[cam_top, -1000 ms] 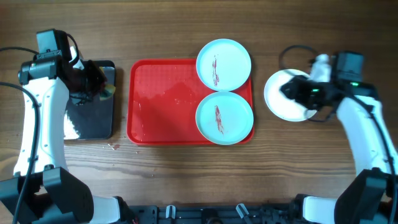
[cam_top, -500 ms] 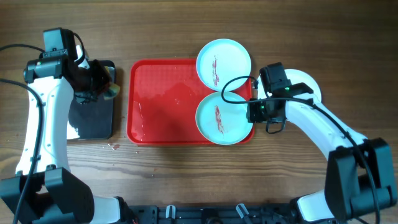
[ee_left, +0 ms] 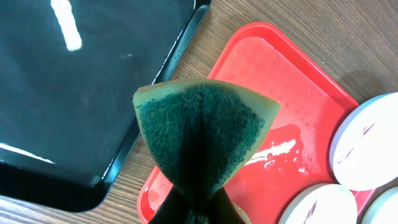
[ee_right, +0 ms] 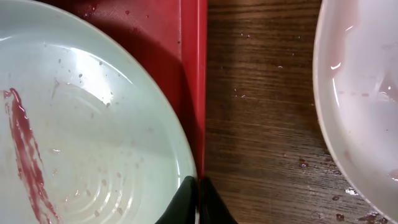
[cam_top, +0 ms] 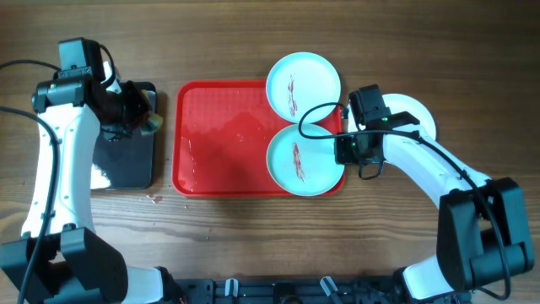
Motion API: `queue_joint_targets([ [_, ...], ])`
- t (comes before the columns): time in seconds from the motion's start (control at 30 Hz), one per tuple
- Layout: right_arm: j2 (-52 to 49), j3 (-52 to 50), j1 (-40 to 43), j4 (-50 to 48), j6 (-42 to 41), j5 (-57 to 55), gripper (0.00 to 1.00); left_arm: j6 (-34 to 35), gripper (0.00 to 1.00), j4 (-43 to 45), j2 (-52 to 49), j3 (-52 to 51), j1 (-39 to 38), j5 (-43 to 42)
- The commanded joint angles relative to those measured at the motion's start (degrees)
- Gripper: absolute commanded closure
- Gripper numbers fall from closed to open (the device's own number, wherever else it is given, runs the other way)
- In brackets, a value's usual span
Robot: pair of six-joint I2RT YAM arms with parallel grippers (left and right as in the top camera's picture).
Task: Clean dirty plates on tray and stack at the side
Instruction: 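Move the right gripper to the lower blue-rimmed plate's rim, then drag the blue-rimmed plate left to the tray center with right gripper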
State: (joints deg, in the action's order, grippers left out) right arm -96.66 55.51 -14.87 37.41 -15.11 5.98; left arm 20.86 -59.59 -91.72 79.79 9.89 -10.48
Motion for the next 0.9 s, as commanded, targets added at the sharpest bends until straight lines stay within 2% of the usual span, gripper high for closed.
queue_joint_targets([
  [0.0,-0.7,-0.5,0.0,0.0,-0.1,1.7,0.96,0.5,0.96,0.2,0.1,0.8,-0.2,0.1],
  [0.23,-0.6,-0.4,-0.5,2.6,-4.1,8.5,0.96,0.6,0.96,0.2,0.1,0.8,-0.4,0.1],
  [0.43,-0.6,0.7,-4.3,1.4,-11.6,13.1,0.96,0.5,0.96,0.2,0.1,0.8,-0.5,0.1],
  [0.5,-0.6,0.7,-6.9,-0.8,-16.5,13.1,0.96,0.5,0.96,0.2,0.1,0.8,-0.5,0.1],
  [0.63,-0.6,0.7,-12.5,-7.3,-25.6,10.4,0.96,0.6,0.96,0.2,0.1,0.8,-0.5,0.1],
  [0.7,-0.6,0.7,-16.2,-10.9,-29.3,4.5,0.96,0.6,0.96,0.2,0.1,0.8,-0.5,0.1],
  [0.77,-0.8,0.7,-19.4,-13.9,-30.4,-0.5,0.96,0.6,0.96,0.2,0.1,0.8,-0.5,0.1],
  [0.87,-2.6,0.7,-22.1,-18.9,-30.3,-2.2,0.96,0.6,0.96,0.3,0.1,0.8,-0.5,0.1],
])
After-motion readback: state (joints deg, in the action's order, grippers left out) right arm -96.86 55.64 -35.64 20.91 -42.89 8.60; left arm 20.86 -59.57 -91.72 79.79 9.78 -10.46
